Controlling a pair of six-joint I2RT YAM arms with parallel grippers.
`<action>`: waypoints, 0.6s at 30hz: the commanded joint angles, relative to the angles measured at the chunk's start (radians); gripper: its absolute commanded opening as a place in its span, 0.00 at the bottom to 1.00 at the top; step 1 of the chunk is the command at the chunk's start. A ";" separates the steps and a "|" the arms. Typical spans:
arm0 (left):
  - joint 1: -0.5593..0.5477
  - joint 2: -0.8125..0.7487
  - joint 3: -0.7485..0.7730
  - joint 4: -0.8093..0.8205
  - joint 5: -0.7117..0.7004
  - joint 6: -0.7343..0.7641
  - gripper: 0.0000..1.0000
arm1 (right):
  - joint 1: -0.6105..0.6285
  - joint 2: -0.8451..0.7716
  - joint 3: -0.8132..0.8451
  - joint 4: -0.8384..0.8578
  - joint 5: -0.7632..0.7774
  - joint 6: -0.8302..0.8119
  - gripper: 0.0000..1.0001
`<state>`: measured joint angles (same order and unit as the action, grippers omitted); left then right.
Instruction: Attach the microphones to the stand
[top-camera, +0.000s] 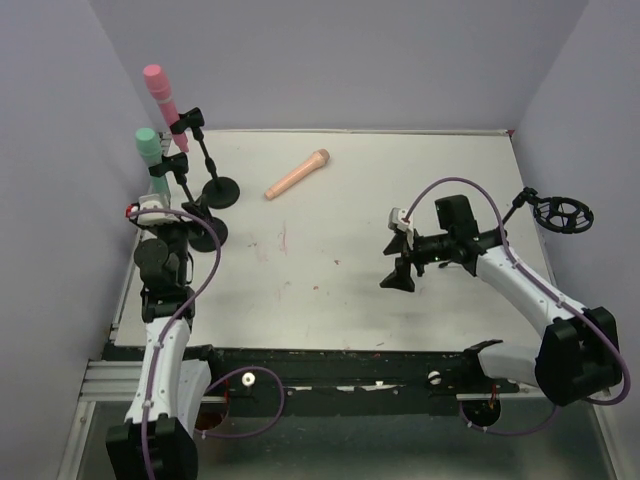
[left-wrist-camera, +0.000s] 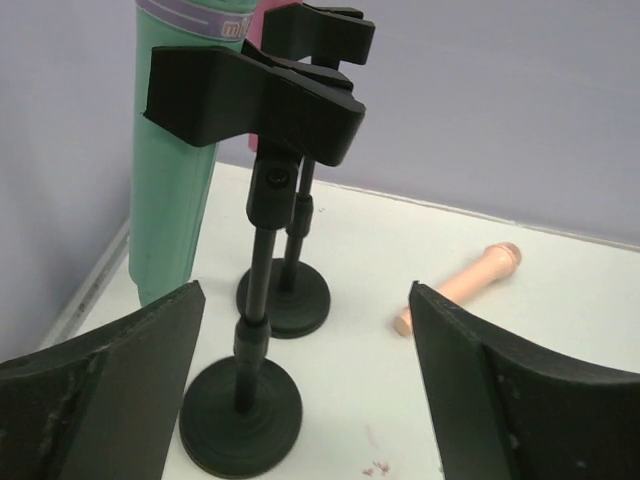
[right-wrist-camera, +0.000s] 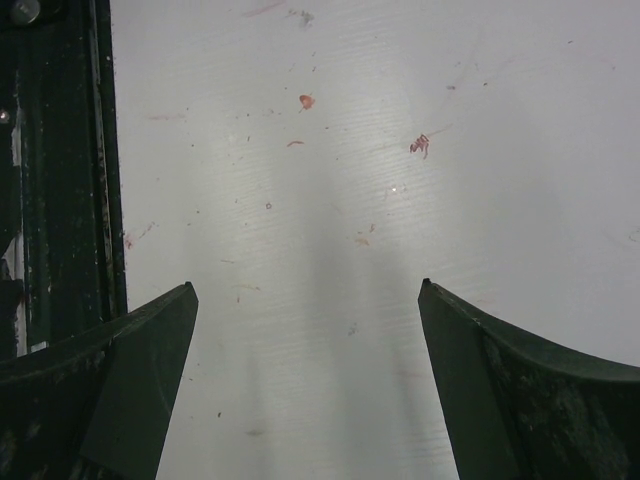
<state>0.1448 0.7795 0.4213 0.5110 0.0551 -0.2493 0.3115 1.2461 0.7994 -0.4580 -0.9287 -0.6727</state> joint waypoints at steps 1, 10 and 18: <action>0.004 -0.166 0.052 -0.352 0.089 -0.109 0.99 | -0.017 -0.046 0.035 -0.044 -0.010 -0.042 1.00; -0.004 -0.252 0.094 -0.473 0.443 -0.235 0.99 | -0.017 -0.096 0.349 -0.457 0.045 -0.085 1.00; -0.043 -0.235 0.094 -0.545 0.548 -0.193 0.99 | -0.063 -0.188 0.610 -0.683 0.231 0.028 1.00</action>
<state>0.1238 0.5507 0.4965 0.0341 0.5072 -0.4450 0.2947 1.0966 1.3499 -0.9451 -0.7933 -0.6888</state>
